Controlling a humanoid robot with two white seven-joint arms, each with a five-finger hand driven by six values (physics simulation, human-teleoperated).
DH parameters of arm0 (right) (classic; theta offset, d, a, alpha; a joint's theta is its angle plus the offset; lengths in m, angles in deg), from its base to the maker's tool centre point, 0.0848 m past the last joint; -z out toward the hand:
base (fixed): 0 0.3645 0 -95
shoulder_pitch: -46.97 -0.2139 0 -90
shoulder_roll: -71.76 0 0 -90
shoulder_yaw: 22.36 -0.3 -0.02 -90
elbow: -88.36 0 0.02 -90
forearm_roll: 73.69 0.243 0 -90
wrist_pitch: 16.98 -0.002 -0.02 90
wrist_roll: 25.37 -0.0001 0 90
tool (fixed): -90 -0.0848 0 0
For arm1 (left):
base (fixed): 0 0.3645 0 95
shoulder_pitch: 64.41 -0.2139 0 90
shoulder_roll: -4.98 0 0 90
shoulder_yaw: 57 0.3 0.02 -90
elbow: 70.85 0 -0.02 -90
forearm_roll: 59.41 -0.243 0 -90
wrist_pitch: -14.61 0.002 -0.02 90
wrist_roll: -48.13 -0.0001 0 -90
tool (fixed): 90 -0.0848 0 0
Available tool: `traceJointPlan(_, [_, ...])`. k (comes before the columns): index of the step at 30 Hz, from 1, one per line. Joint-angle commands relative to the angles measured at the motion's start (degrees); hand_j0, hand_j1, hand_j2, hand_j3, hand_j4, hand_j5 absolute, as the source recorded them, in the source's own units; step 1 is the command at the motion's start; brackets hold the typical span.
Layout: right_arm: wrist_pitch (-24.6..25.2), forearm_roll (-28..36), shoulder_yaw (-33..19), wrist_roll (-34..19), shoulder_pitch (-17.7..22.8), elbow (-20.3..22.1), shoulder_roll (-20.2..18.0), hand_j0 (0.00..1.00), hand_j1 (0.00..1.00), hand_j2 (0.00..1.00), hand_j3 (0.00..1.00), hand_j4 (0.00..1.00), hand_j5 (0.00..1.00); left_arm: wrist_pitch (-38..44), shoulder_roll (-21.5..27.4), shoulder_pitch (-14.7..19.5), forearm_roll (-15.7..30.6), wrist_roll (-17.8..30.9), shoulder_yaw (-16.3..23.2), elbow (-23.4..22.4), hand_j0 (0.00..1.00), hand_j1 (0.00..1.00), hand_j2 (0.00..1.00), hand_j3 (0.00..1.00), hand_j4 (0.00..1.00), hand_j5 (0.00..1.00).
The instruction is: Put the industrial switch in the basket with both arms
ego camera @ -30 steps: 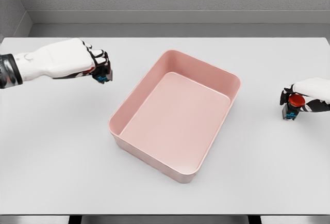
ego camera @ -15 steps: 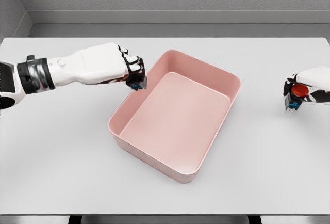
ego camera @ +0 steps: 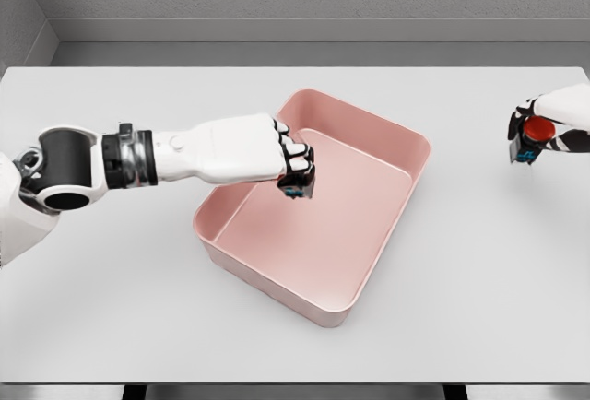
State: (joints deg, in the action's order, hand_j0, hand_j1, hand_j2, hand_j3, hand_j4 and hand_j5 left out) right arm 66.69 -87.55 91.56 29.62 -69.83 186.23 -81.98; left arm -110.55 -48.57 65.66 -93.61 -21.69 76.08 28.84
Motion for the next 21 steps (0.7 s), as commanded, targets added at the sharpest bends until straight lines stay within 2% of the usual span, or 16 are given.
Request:
traceJointPlan(1, [-0.2, 0.1, 0.3, 0.0, -0.2, 0.1, 0.1, 0.50, 0.50, 0.50, 0.50, 0.50, 0.50, 0.2, -0.8, 0.0, -0.3, -0.1, 1.5, 0.0, 0.30, 0.30, 0.30, 0.30, 0.30, 0.30])
traceJointPlan(5, [0.0, 0.1, 5.6, 0.0, -6.1, 0.1, 2.2, 0.50, 0.50, 0.50, 0.50, 0.50, 0.50, 0.2, -0.8, 0.1, -0.9, -0.1, 1.8, -0.1, 0.56, 0.56, 0.56, 0.56, 0.56, 0.56])
traceJointPlan(7, [0.0, 0.1, 8.2, 0.0, -8.9, 0.1, 3.6, 0.50, 0.50, 0.50, 0.50, 0.50, 0.50, 0.2, -0.8, 0.1, -1.1, -0.1, 1.7, -0.3, 0.63, 0.63, 0.63, 0.63, 0.63, 0.63])
traceJointPlan(10, [-0.2, 0.1, 9.3, 0.0, -10.4, 0.1, 4.8, 0.50, 0.50, 0.50, 0.50, 0.50, 0.50, 0.2, -0.9, 0.4, -1.9, -0.1, 1.8, -0.6, 0.76, 0.76, 0.76, 0.76, 0.76, 0.76])
traceJointPlan(15, [-0.2, 0.1, 10.4, 0.0, -12.2, 0.1, 5.5, 0.50, 0.50, 0.50, 0.50, 0.50, 0.50, 0.2, -0.9, 0.4, -2.8, 0.0, 1.6, -0.6, 0.81, 0.81, 0.81, 0.81, 0.81, 0.81])
traceJointPlan(17, [-0.3, 0.1, 10.8, 0.0, -13.2, 0.1, 6.0, 0.50, 0.50, 0.50, 0.50, 0.50, 0.50, 0.2, -0.7, 0.4, -2.8, -0.1, 1.1, -0.6, 1.00, 1.00, 1.00, 1.00, 1.00, 1.00])
traceJointPlan(21, [-0.3, 0.1, 13.2, 0.0, -15.9, 0.1, 7.4, 0.51, 0.51, 0.51, 0.51, 0.51, 0.51, 0.2, 0.1, 0.6, -1.9, -0.4, 0.6, -0.3, 1.00, 1.00, 1.00, 1.00, 1.00, 1.00])
